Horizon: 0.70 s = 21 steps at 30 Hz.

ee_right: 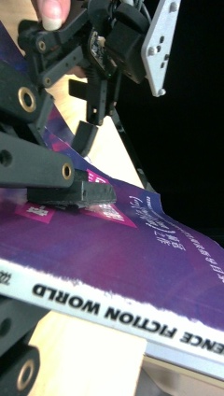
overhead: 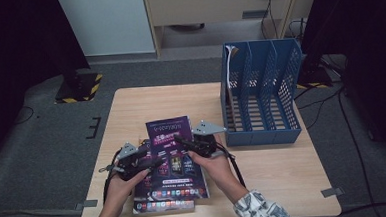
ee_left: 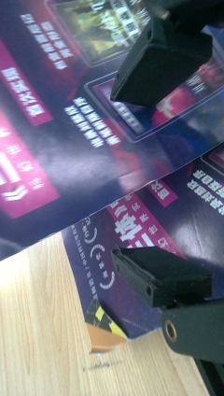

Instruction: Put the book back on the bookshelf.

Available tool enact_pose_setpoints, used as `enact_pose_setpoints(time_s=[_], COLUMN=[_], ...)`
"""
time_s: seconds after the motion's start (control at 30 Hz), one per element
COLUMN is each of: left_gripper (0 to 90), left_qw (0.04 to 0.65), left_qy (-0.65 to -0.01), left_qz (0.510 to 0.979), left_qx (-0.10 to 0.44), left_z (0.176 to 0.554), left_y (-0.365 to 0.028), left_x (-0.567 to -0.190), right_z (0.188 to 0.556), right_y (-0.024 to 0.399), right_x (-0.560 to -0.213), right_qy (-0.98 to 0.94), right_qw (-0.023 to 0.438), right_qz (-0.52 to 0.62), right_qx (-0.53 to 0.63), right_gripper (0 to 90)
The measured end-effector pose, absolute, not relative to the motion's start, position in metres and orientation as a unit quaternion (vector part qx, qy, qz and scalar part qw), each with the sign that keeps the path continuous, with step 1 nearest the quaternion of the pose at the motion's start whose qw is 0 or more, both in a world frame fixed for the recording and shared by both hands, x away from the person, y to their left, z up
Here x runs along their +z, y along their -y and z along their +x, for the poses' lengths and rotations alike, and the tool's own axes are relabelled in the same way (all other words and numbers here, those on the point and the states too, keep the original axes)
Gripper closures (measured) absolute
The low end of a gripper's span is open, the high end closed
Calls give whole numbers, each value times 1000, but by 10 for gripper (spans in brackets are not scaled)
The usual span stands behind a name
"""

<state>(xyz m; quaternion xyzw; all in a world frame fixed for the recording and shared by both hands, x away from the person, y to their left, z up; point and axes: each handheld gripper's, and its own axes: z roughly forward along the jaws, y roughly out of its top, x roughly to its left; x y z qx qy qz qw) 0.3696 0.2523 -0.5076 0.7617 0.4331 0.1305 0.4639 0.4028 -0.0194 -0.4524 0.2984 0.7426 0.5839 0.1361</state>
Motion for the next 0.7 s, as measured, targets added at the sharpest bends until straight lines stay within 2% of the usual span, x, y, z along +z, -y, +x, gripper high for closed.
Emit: enact_pose_setpoints(time_s=[0.43, 0.57, 0.7], left_gripper=[224, 278, 379], left_qw=[468, 476, 481], left_qy=[-399, -399, -392], left_qz=[783, 779, 781], left_qx=[96, 78, 60], left_z=[369, 370, 370], left_y=[-241, -243, -243], left_x=[-509, -509, -508], right_z=[399, 397, 395], right_y=[24, 24, 24], right_x=[-437, -433, -431], right_qy=[-726, -721, -721], right_qw=[185, 190, 190], right_qz=[267, 257, 250], right_qx=[606, 615, 618], right_gripper=[786, 788, 788])
